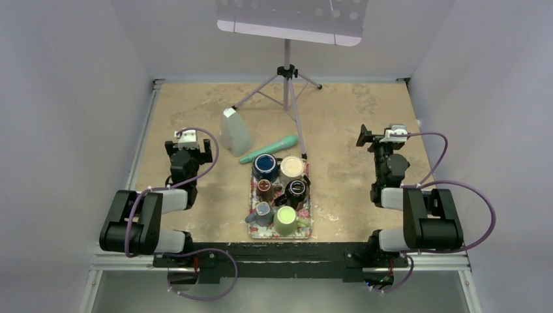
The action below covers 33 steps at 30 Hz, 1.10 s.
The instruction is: Turn the mug right side up
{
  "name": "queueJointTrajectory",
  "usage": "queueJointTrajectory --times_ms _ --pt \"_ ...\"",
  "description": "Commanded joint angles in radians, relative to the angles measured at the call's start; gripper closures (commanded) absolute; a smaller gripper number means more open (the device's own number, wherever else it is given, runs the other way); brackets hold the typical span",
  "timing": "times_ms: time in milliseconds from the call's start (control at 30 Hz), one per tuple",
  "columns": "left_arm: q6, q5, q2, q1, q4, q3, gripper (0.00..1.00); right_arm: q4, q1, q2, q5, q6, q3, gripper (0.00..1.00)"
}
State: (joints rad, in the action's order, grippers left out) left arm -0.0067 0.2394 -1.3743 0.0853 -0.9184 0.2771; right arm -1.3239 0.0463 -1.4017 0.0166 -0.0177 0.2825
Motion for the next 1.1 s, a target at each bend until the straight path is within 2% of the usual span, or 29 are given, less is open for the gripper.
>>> queueJointTrajectory --times_ms 0,233,333,433,567,667,867,933,1000,1067 --pt "-0.006 -0.002 0.017 -0.001 -0.042 0.023 0.0 -0.025 -0.003 0.008 0.019 0.013 0.032 0.01" --pt "-0.006 -0.007 0.014 -0.001 -0.041 0.026 0.0 -0.025 -0.003 0.009 0.02 0.012 0.032 0.01" --pt "-0.021 0.048 0.053 -0.002 -0.025 0.016 0.0 -0.024 -0.003 0.009 0.02 0.013 0.032 0.01" --pt "-0.031 0.096 0.127 -0.002 0.197 0.113 0.0 -0.023 -0.003 0.008 0.02 0.013 0.032 0.01" --pt "0.026 0.049 0.121 -0.02 0.741 0.396 0.0 -0.023 -0.003 0.009 0.02 0.012 0.032 0.01" --pt "0.016 -0.09 0.197 -0.078 0.93 0.47 0.0 -0.023 -0.003 0.01 0.02 0.013 0.032 0.01" --pt "0.097 -0.291 0.303 -0.111 1.404 0.633 0.0 0.023 -0.002 0.017 0.019 0.011 0.047 0.01" --pt "0.145 -0.363 0.339 -0.111 1.571 0.711 0.0 -0.013 -0.002 0.017 0.015 0.007 0.038 0.01" --pt "0.211 -0.437 0.382 -0.11 1.702 0.782 0.0 0.102 -0.002 0.081 -0.01 0.013 0.076 0.01" --pt "0.31 -0.547 0.402 -0.11 1.842 0.862 0.0 0.372 -0.001 0.185 -0.014 0.012 0.188 0.01"
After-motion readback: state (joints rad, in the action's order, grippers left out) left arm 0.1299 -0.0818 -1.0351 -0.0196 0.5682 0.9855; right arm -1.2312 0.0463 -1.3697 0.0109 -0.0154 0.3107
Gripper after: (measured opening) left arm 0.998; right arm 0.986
